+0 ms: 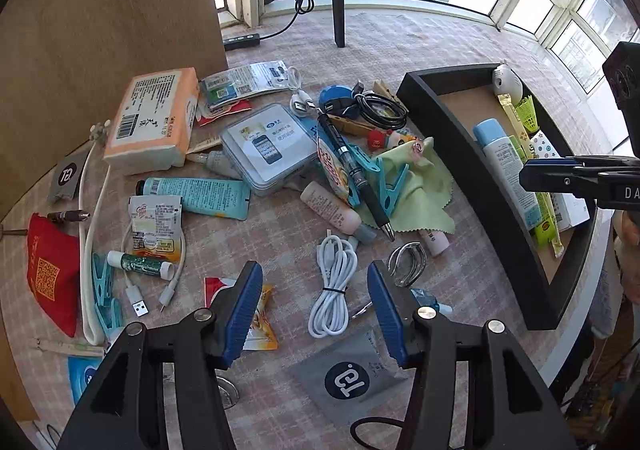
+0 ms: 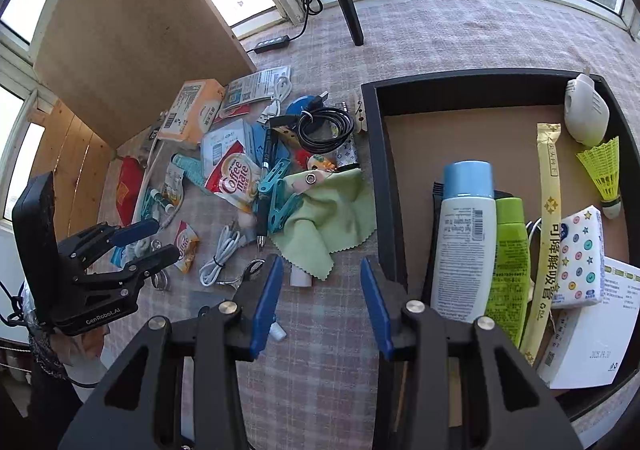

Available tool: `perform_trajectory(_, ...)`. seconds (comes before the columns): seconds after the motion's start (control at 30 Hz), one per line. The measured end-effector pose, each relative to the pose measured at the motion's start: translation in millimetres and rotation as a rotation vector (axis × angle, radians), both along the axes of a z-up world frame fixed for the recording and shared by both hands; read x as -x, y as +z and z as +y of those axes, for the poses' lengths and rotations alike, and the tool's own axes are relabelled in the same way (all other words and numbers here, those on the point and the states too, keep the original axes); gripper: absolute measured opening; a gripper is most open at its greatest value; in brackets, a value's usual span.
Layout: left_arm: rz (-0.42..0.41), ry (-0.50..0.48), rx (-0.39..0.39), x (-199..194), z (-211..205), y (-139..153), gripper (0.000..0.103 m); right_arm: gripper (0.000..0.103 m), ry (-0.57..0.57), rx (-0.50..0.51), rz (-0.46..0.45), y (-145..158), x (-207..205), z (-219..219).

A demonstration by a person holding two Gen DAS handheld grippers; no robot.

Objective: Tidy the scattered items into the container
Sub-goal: 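Grasp the white coiled cable with the left gripper while the right gripper grasps the green cloth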

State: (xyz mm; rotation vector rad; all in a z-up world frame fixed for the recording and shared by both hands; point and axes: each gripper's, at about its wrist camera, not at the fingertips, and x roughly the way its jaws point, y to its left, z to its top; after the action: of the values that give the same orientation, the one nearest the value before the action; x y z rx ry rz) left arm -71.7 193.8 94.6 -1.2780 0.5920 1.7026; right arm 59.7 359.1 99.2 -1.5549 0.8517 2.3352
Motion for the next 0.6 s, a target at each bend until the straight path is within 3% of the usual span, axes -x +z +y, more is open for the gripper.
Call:
perform_trajectory(0.3, -0.038, -0.046, 0.04, -9, 7, -29, 0.047, 0.04, 0.018, 0.029, -0.077, -40, 44, -7)
perform_trajectory(0.6, -0.034, -0.093, 0.089, -12, 18, -48, 0.037, 0.04, 0.005, -0.08, -0.157, -60, 64, -2)
